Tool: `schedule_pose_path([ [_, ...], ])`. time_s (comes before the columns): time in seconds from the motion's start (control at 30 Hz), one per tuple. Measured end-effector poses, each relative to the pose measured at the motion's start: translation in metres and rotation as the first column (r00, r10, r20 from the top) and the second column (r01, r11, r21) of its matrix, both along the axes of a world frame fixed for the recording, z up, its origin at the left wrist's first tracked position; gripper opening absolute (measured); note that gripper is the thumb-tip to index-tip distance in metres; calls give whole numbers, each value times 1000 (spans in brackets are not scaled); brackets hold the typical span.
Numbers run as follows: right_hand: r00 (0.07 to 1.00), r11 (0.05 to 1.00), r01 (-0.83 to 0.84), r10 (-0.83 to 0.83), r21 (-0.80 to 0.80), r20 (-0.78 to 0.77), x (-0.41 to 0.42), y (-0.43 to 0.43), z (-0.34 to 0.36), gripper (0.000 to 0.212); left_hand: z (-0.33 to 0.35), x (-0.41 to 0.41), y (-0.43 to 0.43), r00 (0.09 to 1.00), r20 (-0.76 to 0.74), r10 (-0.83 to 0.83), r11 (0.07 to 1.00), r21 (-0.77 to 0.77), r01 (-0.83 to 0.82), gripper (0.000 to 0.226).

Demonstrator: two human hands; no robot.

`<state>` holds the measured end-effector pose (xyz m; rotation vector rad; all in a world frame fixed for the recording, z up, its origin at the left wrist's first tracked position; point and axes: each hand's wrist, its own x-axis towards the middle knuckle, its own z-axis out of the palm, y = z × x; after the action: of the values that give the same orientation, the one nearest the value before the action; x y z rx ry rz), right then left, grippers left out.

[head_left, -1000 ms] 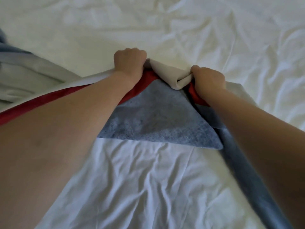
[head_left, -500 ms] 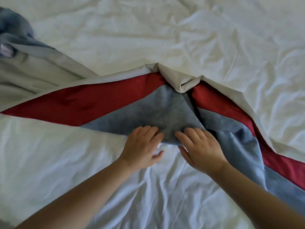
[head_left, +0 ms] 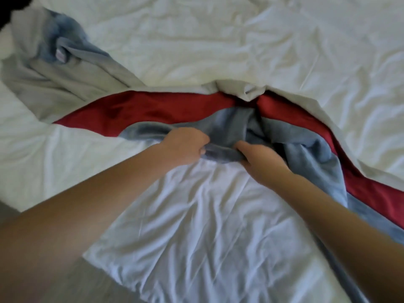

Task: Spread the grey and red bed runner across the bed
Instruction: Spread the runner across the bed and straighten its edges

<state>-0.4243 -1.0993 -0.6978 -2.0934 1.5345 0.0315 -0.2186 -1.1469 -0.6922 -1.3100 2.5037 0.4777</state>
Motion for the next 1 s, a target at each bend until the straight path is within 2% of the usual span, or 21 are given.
schedule_pose_path([
  [0.07, 990, 994, -102, 100, 24, 95, 6, 15, 17, 18, 16, 9, 8, 992, 111, -60, 985, 170, 41, 16],
  [0.13, 977, 989, -142, 132, 47, 167, 16, 24, 26, 17, 30, 16, 12, 971, 234, -48, 942, 334, -33, 16],
  [0.2, 977, 991, -118, 105, 59, 184, 29, 25, 27, 18, 40, 24, 7, 945, 328, 9, 913, 382, -141, 25],
  [0.27, 991, 1000, -16, 15, 7, 135, 40, 20, 21, 18, 44, 31, 3, 917, 391, 79, 928, 306, -211, 26],
  [0.3, 997, 997, 29, -24, -71, 72, 43, 19, 15, 16, 42, 30, 5, 897, 426, 118, 952, 208, -224, 24],
  [0.37, 991, 966, 115, -127, -230, -35, 44, 18, 5, 18, 35, 21, 12, 867, 473, 157, 988, -71, -140, 26],
  [0.4, 980, 943, 177, -196, -281, -39, 41, 21, 1, 18, 29, 11, 21, 887, 434, 158, 979, -187, -83, 27],
  [0.47, 950, 887, 295, -313, -355, 6, 36, 33, -4, 12, 18, -14, 45, 975, 204, 92, 949, -314, -24, 21],
  [0.53, 939, 867, 326, -344, -378, 20, 28, 51, -10, 15, 11, -35, 67, 1000, 1, 6, 936, -352, -5, 20],
  [0.6, 947, 901, 298, -320, -315, -21, 16, 69, -15, 24, 5, -44, 77, 998, -49, 43, 930, -364, -58, 25],
  [0.67, 943, 929, 270, -308, -253, -125, -1, 78, -22, 33, -1, -46, 74, 996, 9, 93, 928, -364, -83, 30],
  [0.77, 929, 944, 208, -273, -258, -249, -21, 79, -33, 40, -11, -45, 61, 992, 100, 71, 933, -357, -31, 30],
  [0.87, 912, 944, 174, -263, -282, -315, -20, 81, -38, 24, -17, -43, 57, 977, 213, -11, 900, -424, 102, 24],
  [0.93, 892, 930, 198, -302, -310, -337, -12, 81, -39, 16, -12, -41, 56, 961, 260, -91, 889, -414, 196, 13],
  [1.0, 880, 917, 229, -339, -327, -333, -2, 82, -40, 15, -11, -32, 54, 951, 275, -140, 890, -387, 242, 12],
])
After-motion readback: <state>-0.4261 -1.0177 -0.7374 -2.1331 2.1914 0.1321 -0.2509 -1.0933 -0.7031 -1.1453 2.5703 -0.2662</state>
